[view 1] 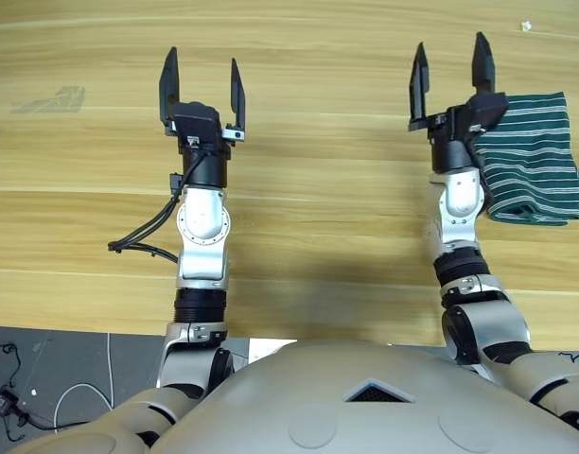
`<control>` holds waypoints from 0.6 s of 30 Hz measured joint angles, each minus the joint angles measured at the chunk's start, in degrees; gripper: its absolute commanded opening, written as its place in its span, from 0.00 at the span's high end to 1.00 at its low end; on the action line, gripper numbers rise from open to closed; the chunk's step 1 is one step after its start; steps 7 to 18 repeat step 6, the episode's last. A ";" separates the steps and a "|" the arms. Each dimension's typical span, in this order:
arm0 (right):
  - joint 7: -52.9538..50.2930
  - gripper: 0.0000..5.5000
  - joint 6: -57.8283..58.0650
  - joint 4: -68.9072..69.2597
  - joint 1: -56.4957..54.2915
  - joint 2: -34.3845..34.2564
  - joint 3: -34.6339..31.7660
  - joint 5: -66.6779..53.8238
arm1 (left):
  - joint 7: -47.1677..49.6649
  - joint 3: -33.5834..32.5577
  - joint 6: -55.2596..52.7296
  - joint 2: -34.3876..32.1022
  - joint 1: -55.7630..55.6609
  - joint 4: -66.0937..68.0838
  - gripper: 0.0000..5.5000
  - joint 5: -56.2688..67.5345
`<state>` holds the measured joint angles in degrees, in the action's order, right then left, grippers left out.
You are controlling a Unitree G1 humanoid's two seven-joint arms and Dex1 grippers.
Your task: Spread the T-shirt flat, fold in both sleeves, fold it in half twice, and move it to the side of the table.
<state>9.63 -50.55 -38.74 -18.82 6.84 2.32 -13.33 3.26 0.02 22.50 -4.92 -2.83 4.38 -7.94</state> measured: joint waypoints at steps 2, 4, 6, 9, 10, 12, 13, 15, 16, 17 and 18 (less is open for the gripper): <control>0.60 0.26 0.26 0.00 0.00 -0.64 -1.41 -0.50 | -0.08 -0.58 -0.07 0.37 0.00 0.03 0.34 1.49; 0.60 0.26 0.24 0.01 0.01 -1.47 -2.07 0.20 | -0.08 -1.41 -0.07 0.32 0.01 0.02 0.34 1.99; 0.60 0.26 -0.07 0.29 0.22 -1.96 -2.26 1.27 | -0.20 -1.49 -0.07 0.32 0.01 0.02 0.34 2.48; 0.60 0.26 -0.07 0.29 0.22 -1.96 -2.26 1.27 | -0.20 -1.49 -0.07 0.32 0.01 0.02 0.34 2.48; 0.60 0.26 -0.07 0.29 0.22 -1.96 -2.26 1.27 | -0.20 -1.49 -0.07 0.32 0.01 0.02 0.34 2.48; 0.60 0.26 -0.07 0.29 0.22 -1.96 -2.26 1.27 | -0.20 -1.49 -0.07 0.32 0.01 0.02 0.34 2.48; 0.60 0.26 -0.07 0.29 0.22 -1.96 -2.26 1.27 | -0.20 -1.49 -0.07 0.32 0.01 0.02 0.34 2.48; 0.60 0.26 -0.07 0.29 0.22 -1.96 -2.26 1.27 | -0.20 -1.49 -0.07 0.32 0.01 0.02 0.34 2.48; 0.60 0.26 -0.07 0.29 0.22 -1.96 -2.26 1.27 | -0.20 -1.49 -0.07 0.32 0.01 0.02 0.34 2.48; 0.60 0.26 -0.07 0.29 0.22 -1.96 -2.26 1.27 | -0.20 -1.49 -0.07 0.32 0.01 0.02 0.34 2.48; 0.60 0.26 -0.07 0.29 0.22 -1.96 -2.26 1.27 | -0.20 -1.49 -0.07 0.32 0.01 0.02 0.34 2.48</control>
